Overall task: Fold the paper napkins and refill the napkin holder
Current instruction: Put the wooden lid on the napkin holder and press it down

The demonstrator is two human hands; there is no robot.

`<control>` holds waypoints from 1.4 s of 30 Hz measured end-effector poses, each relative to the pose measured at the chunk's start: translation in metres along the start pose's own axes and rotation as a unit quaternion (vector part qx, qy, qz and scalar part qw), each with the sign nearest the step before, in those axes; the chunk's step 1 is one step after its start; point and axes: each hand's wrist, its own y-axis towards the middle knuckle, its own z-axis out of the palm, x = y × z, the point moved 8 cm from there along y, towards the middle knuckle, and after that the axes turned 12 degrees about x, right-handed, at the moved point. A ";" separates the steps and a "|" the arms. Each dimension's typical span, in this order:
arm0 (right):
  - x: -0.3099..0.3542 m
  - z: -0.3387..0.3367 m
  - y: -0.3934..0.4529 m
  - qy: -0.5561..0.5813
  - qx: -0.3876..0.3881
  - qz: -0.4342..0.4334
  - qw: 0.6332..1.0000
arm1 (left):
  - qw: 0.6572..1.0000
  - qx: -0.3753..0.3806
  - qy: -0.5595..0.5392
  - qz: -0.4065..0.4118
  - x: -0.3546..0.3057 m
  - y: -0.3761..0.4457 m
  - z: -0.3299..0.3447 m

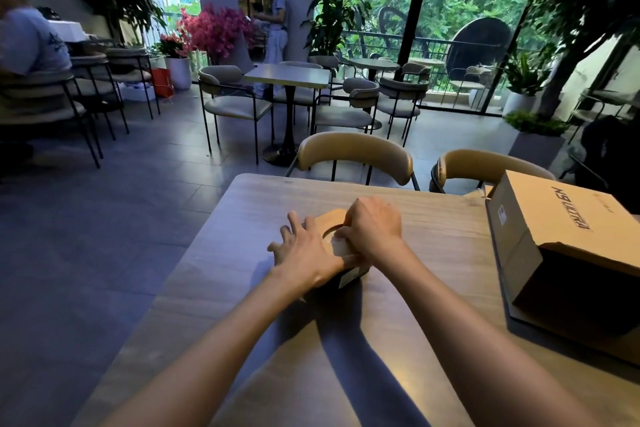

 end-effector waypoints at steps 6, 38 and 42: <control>0.000 0.019 -0.001 0.098 0.058 0.118 0.986 | 0.999 -0.016 0.038 -0.030 -0.002 -0.005 0.000; 0.011 0.020 -0.021 0.146 0.084 -0.048 0.985 | 0.991 -0.077 0.033 0.108 -0.017 -0.006 0.003; 0.025 0.014 -0.025 0.044 0.045 -0.104 0.993 | 0.991 -0.094 0.018 0.098 -0.017 -0.005 0.002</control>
